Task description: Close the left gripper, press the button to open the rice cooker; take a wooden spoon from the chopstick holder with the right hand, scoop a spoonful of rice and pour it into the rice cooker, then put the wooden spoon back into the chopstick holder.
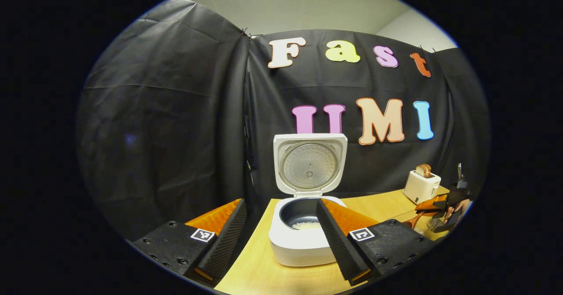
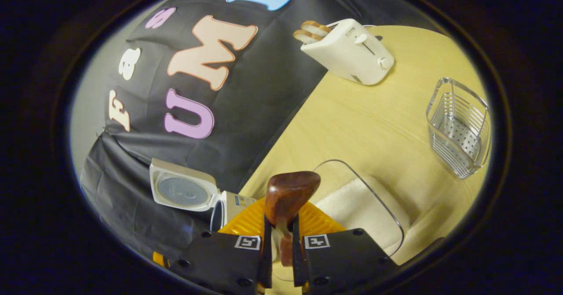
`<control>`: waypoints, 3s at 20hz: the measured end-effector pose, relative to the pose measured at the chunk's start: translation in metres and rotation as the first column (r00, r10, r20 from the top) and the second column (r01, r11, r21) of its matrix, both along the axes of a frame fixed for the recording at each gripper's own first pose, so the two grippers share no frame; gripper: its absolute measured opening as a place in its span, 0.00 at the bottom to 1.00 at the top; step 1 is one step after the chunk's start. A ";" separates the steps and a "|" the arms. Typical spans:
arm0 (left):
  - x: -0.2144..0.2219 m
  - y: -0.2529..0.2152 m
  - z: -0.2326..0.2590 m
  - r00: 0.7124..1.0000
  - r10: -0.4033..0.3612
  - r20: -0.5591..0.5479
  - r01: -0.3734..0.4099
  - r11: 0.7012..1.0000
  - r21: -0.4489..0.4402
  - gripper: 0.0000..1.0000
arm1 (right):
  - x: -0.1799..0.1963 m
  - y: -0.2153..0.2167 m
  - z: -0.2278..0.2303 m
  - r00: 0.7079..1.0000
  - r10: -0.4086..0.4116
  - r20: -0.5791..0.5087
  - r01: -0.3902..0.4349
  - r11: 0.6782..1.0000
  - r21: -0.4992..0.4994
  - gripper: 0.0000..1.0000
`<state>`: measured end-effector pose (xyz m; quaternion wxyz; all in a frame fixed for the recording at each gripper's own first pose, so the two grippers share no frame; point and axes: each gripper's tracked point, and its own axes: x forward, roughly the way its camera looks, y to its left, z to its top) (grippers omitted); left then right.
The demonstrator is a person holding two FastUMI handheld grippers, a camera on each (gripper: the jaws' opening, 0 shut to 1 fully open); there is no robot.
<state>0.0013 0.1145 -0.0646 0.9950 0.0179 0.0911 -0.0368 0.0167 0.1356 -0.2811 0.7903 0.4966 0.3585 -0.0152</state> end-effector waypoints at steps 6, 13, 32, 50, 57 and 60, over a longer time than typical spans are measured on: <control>-0.002 0.001 0.000 1.000 0.002 0.003 -0.002 1.000 -0.011 0.94 | 0.020 0.023 0.062 0.995 0.021 0.102 -0.027 0.998 0.051 0.22; -0.014 0.028 -0.002 0.999 0.054 0.005 -0.053 0.998 -0.032 0.95 | 0.062 0.101 0.127 0.962 0.125 0.242 -0.138 0.990 0.041 0.20; -0.053 0.110 -0.028 0.976 0.212 -0.044 -0.214 0.975 -0.056 0.94 | 0.145 0.284 0.120 0.809 0.482 0.337 -0.321 0.842 -0.434 0.22; -0.052 0.117 -0.034 0.975 0.220 -0.039 -0.223 0.971 -0.084 0.93 | 0.114 0.358 0.168 0.370 0.896 0.247 -0.006 0.268 -0.963 0.19; -0.032 0.090 -0.020 0.986 0.166 -0.004 -0.166 0.982 -0.086 0.93 | 0.103 0.309 0.188 0.474 0.819 0.323 -0.174 0.447 -0.878 0.21; -0.022 0.074 -0.017 0.991 0.131 0.008 -0.129 0.988 -0.089 0.95 | 0.105 0.259 0.203 0.554 0.757 0.348 -0.187 0.520 -0.833 0.21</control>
